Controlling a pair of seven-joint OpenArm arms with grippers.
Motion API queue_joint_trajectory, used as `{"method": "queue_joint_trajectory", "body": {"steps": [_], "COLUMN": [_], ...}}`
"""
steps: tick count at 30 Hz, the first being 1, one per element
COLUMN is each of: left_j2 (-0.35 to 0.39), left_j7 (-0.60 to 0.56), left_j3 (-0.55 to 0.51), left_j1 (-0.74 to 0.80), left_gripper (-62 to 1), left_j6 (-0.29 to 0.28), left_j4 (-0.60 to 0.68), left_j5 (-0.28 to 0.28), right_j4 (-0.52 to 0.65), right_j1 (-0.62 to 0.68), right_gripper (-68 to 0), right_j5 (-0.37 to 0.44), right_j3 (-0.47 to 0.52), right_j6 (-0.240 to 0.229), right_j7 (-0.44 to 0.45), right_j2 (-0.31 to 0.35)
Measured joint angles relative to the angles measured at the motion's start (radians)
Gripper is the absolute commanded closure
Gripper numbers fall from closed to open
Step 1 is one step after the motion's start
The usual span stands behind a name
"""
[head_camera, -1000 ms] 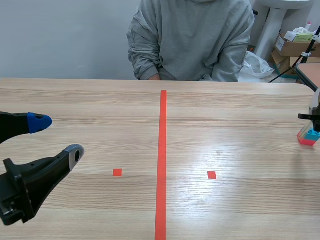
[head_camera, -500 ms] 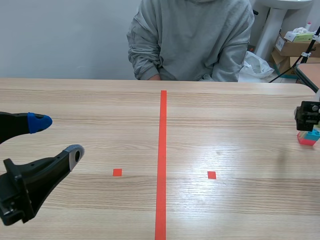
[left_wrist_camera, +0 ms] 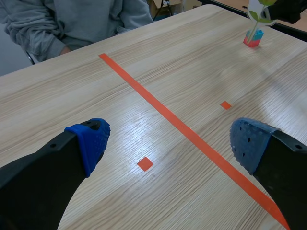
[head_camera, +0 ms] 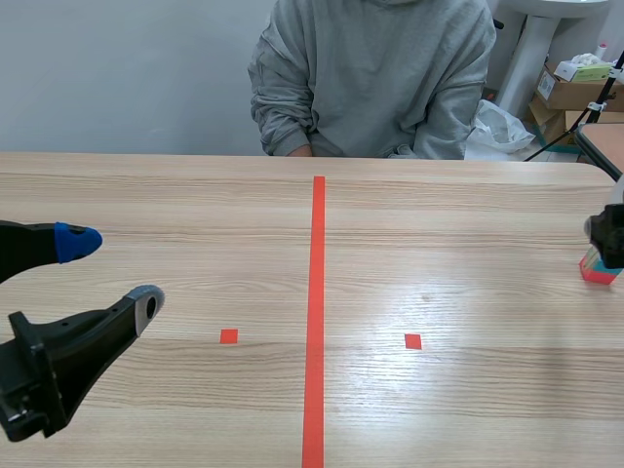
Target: Do the leaf sorting experiment
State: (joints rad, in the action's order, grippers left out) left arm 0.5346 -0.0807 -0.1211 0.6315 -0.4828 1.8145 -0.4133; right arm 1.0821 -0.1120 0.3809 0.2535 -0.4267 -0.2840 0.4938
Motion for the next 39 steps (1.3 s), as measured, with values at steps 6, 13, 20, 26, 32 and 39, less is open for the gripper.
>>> {"method": "queue_joint_trajectory", "body": {"steps": [6, 13, 20, 26, 32, 39], "left_j2": [0.0, 0.0, 0.0, 0.0, 0.0, 0.0], "left_j7": [0.0, 0.001, 0.001, 0.0, 0.001, -0.007], "left_j3": [0.0, 0.0, 0.0, 0.0, 0.0, 0.0], "left_j1": [0.0, 0.0, 0.0, 0.0, 0.0, 0.0], "left_gripper": [-53.8, -53.8, -53.8, -53.8, -53.8, -53.8], "left_j6": [0.0, 0.0, 0.0, 0.0, 0.0, 0.0], "left_j4": [0.0, 0.0, 0.0, 0.0, 0.0, 0.0], "left_j5": [0.0, 0.0, 0.0, 0.0, 0.0, 0.0], "right_j4": [0.271, 0.606, 0.809, 0.89, 0.908, 0.907], "right_j1": [0.175, 0.388, 0.542, 0.629, 0.698, 0.74], "right_gripper": [-66.8, -66.8, -66.8, -66.8, -66.8, -66.8], "right_j5": [0.122, 0.182, 0.279, 0.283, 0.334, 0.368], "right_j3": [0.098, 0.157, 0.166, 0.165, 0.165, 0.165], "right_j6": [-0.034, -0.089, -0.101, -0.158, -0.316, -0.314], "right_j7": [-0.104, -0.106, -0.103, -0.103, -0.056, -0.032], "right_j2": [0.003, 0.003, 0.014, 0.014, 0.014, 0.014]}}
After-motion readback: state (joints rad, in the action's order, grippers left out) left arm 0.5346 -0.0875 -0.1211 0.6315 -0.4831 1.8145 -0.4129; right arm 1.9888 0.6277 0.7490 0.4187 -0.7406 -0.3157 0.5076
